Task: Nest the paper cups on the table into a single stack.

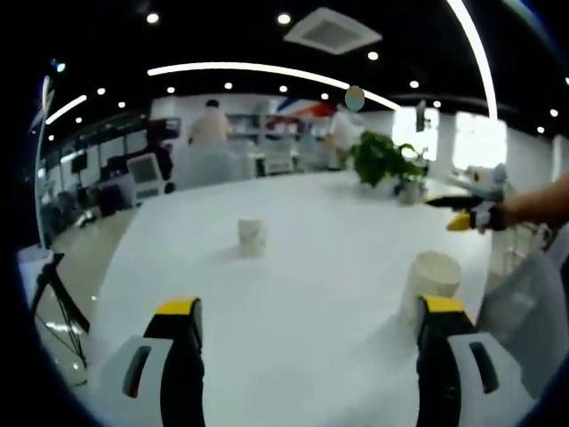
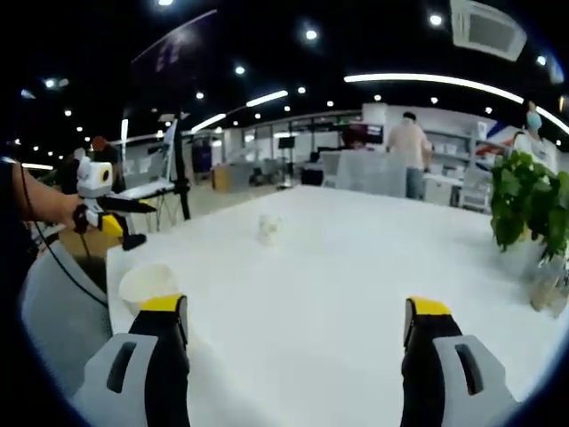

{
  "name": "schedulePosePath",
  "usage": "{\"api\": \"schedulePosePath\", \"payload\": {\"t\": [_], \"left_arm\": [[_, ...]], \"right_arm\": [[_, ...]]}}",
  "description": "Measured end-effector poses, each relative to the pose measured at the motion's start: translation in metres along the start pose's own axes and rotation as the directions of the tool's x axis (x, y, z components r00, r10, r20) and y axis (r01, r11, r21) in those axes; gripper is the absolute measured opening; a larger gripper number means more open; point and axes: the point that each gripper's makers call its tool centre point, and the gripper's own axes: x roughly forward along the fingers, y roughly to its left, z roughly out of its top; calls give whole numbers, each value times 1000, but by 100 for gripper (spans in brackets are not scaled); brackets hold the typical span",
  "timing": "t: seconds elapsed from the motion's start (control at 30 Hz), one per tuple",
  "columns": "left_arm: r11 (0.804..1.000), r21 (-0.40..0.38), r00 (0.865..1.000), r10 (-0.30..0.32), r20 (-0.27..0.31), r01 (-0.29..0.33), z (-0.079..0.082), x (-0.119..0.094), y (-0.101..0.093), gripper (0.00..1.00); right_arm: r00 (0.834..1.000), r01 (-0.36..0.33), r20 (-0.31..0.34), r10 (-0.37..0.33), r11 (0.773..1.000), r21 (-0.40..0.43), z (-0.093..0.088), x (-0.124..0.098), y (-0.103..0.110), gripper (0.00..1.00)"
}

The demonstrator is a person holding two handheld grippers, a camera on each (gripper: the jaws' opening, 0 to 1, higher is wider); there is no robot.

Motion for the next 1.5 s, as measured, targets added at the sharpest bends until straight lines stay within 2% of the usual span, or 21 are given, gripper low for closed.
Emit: {"api": "schedulePosePath", "payload": {"t": [0.3,0.37,0.57,0.7,0.8,0.87,1.0,1.07,1.13,1.3,1.5], "left_arm": [[1000,-22,1000,8,-3,-8,-7,1,3,99],[999,-33,1000,9,20,-8,-4,1,3,99],[1000,-22,1000,22,-14,-22,-14,9,12,99],[996,-91,1000,-2,15,3,-13,15,15,99],[996,-84,1000,6,8,-5,-16,18,21,99],[994,-113,1000,13,11,-11,-17,22,27,99],[993,-119,1000,6,-16,-8,-22,32,34,99],[997,-75,1000,20,6,-19,-17,40,39,99],[994,-105,1000,4,-9,-4,-17,50,40,99],[998,-58,1000,6,-5,-6,-13,76,46,99],[998,-58,1000,4,19,-3,-5,104,55,99]], "right_arm": [[1000,5,15,-5,1000,5,9,2,-1,100],[1000,3,16,-3,1000,8,9,3,0,100],[1000,-7,10,7,1000,-2,8,5,3,100],[1000,-4,9,4,1000,9,8,5,2,100],[1000,-8,6,8,1000,9,5,6,5,100],[1000,-7,-4,7,1000,5,2,7,6,100],[1000,-10,-9,10,1000,21,0,7,7,100],[1000,-12,-7,12,1000,21,-1,8,10,100],[1000,-13,-7,13,1000,21,0,9,11,100],[1000,-12,-3,12,1000,28,1,11,11,100],[1000,-24,-3,24,1000,19,3,14,9,100]]}}
